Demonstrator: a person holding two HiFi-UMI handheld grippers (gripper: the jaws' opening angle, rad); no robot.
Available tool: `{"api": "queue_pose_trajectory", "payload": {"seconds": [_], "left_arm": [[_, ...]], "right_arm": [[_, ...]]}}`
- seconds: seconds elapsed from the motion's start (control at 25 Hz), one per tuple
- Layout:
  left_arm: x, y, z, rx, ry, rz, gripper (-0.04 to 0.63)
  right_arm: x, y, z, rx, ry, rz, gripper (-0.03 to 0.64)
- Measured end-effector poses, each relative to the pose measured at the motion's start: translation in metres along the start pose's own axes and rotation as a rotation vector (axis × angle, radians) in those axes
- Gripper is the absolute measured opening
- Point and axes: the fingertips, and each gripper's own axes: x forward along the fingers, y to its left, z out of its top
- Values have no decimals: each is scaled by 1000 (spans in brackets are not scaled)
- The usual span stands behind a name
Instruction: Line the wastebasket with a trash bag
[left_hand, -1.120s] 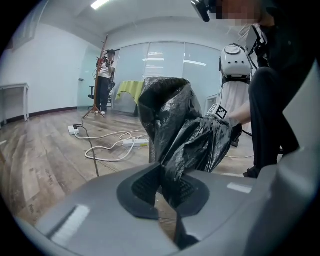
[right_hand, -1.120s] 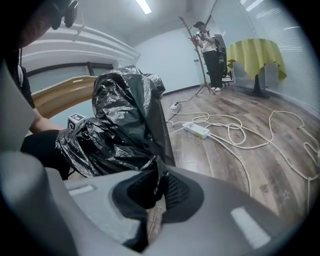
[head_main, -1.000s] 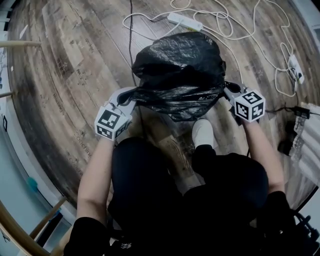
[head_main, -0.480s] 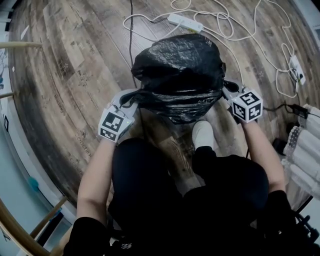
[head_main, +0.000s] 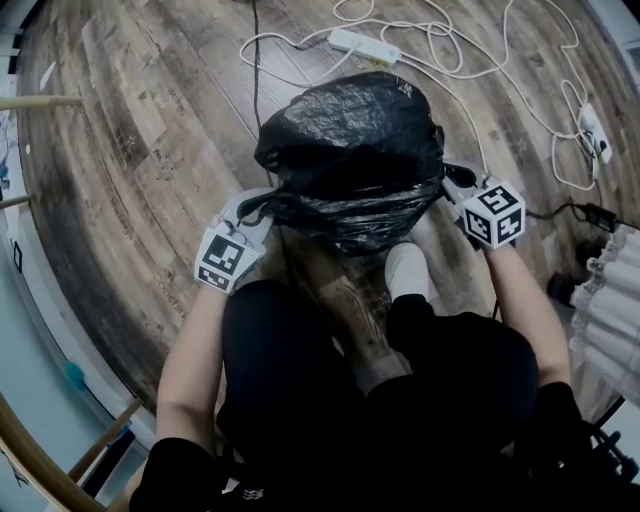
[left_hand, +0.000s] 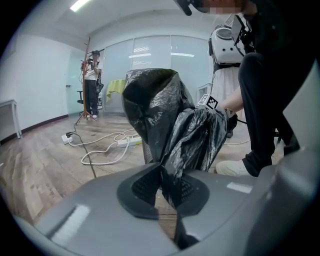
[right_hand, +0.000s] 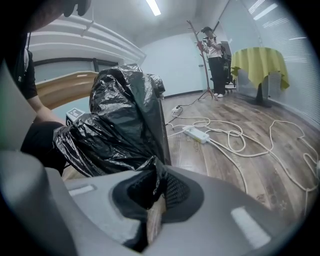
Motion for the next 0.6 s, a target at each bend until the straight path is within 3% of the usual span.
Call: {"api": "queue_pose_trajectory", "payload": {"seconds": [0.6], "left_arm": [[23, -11, 0, 19, -33, -20, 2]], "right_arm": [[14, 0, 11, -85, -22, -13, 2]]}}
